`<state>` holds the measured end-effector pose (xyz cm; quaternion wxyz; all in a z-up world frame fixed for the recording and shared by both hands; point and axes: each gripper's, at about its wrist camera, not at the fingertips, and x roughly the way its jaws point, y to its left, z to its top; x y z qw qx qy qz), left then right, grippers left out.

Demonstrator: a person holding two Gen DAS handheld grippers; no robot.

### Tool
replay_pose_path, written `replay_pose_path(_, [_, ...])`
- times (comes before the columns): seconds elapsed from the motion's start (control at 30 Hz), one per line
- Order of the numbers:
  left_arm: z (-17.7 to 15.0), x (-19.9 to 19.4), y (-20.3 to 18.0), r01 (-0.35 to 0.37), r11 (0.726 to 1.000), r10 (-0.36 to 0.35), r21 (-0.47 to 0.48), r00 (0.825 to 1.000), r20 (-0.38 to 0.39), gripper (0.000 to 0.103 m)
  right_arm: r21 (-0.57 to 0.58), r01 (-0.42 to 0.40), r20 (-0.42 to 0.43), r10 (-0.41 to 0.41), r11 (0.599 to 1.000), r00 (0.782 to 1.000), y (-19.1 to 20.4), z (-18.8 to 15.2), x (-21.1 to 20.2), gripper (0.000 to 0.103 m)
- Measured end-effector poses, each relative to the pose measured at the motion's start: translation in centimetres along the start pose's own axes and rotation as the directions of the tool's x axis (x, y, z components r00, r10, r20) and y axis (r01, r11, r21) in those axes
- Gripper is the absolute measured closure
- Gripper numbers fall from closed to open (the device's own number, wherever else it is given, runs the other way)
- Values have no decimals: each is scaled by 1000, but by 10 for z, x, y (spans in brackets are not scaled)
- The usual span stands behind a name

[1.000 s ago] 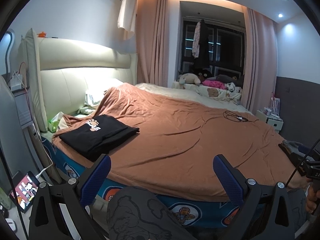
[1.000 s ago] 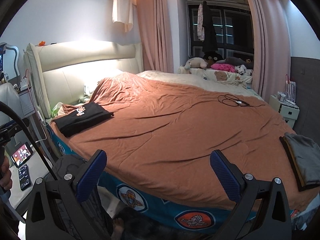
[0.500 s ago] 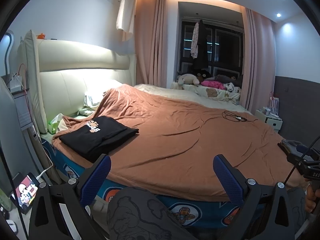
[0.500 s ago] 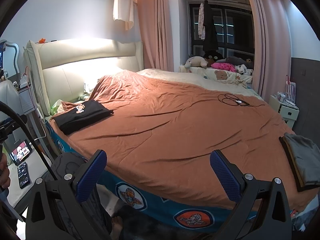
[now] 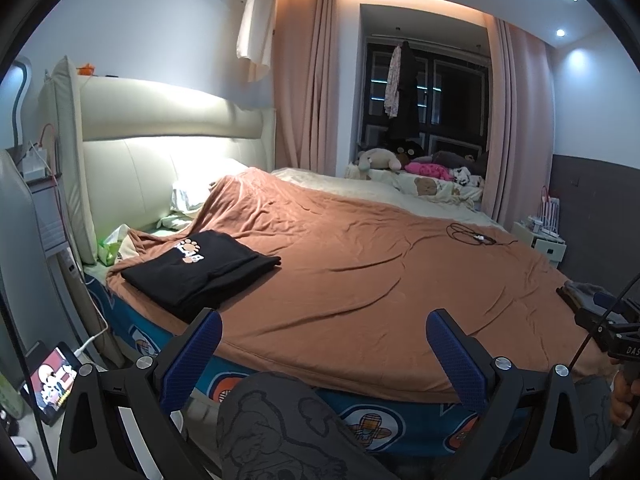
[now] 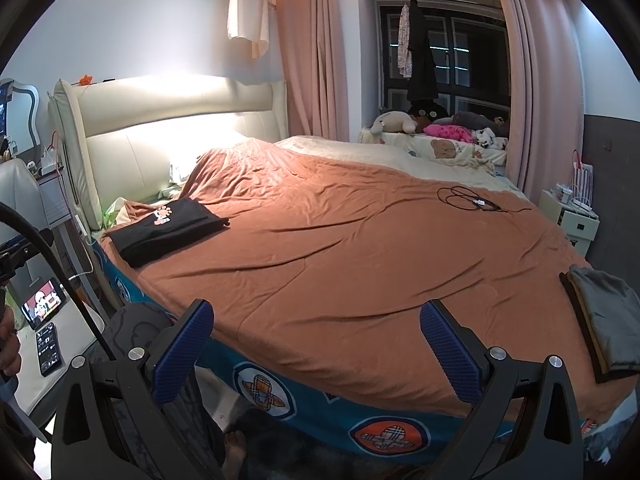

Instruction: Fold small clothes

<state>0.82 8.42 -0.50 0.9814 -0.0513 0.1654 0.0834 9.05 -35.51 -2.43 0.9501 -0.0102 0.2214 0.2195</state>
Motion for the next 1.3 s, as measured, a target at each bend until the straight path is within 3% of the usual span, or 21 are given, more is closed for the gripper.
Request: replay_pose_path(1.3, [-4, -9, -5, -2, 1000, 1, 26, 1000, 23, 0, 15, 2, -12, -1, 1000, 1000, 5, -5, 0, 0])
